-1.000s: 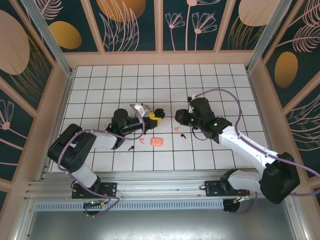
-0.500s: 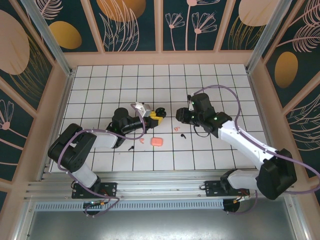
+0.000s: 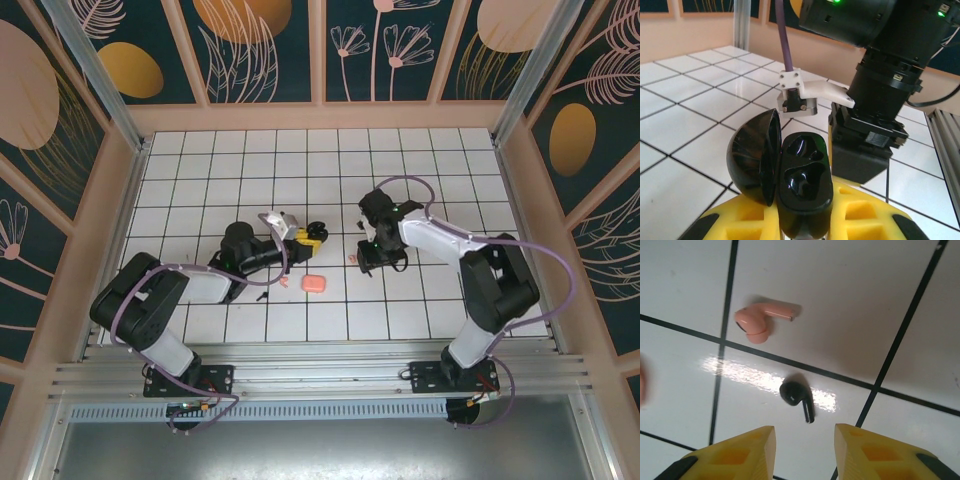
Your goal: Insert the wireless bluetooth earbuds into the charging case
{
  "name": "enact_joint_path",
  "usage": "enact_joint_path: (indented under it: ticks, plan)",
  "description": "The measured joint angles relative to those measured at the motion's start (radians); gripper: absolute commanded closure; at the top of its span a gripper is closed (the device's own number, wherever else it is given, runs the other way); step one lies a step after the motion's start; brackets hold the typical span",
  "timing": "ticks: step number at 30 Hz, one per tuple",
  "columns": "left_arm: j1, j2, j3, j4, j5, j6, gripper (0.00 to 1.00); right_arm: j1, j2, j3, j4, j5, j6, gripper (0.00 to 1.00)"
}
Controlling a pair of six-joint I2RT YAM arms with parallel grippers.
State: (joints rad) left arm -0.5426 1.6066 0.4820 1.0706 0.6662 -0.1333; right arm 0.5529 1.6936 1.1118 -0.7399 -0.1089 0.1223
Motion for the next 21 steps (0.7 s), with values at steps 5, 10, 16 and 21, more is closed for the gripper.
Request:
enact_joint_path:
  ticks: [5,10,16,21]
  plan:
    - [0.000,-0.014,-0.043,0.011,-0.024,-0.026,0.93,0.000,0.078,0.045,-0.002,0.006,-0.066,0.64]
    - [0.000,-0.036,-0.052,0.011,-0.033,-0.030,0.93,0.000,0.136,0.071,-0.002,0.007,-0.111,0.65]
    - [0.000,-0.053,-0.054,0.011,-0.050,-0.030,0.93,0.003,0.170,0.080,-0.006,0.003,-0.141,0.65]
    - [0.000,-0.062,-0.054,0.010,-0.051,-0.029,0.93,0.005,0.175,0.084,-0.011,0.011,-0.143,0.66]
